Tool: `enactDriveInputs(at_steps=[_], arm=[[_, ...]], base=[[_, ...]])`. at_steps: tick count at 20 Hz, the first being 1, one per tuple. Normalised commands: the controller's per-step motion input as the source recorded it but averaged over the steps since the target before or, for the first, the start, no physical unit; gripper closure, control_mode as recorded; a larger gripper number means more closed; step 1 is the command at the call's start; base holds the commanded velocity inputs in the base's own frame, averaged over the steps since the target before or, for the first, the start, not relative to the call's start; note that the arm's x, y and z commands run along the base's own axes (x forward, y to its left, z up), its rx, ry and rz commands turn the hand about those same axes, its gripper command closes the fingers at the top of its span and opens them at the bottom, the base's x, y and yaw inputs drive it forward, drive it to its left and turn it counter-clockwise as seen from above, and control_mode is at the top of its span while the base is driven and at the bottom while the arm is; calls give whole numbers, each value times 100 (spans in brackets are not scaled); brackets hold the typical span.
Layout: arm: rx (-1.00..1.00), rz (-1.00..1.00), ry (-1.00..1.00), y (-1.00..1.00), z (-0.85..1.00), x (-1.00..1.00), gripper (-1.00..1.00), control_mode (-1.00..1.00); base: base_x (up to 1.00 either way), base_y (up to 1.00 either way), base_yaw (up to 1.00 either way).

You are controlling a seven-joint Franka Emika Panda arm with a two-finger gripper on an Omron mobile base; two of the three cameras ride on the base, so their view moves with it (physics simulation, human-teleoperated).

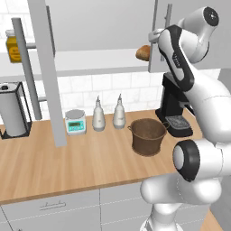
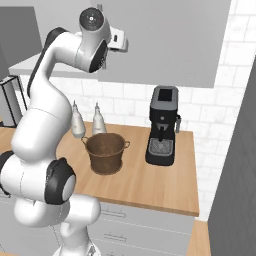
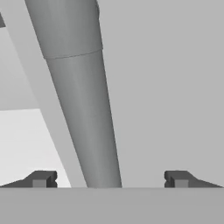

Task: Open the cabinet, pick up the bread from the cabinet and place it in the basket. Then move the basket to the dining counter.

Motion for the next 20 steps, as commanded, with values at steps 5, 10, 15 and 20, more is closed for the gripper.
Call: enactDriveInputs(at_steps=[5, 10, 15, 20], arm=[[0, 0, -7, 0, -37, 14, 100, -100], [1, -1, 0, 0, -33, 63, 100, -100], [0, 0, 0, -16, 0, 21, 100, -100], [0, 0, 0, -23, 0, -98, 100, -100]], base=[[0, 0, 0], [0, 0, 0], [0, 0, 0], [0, 0, 0]])
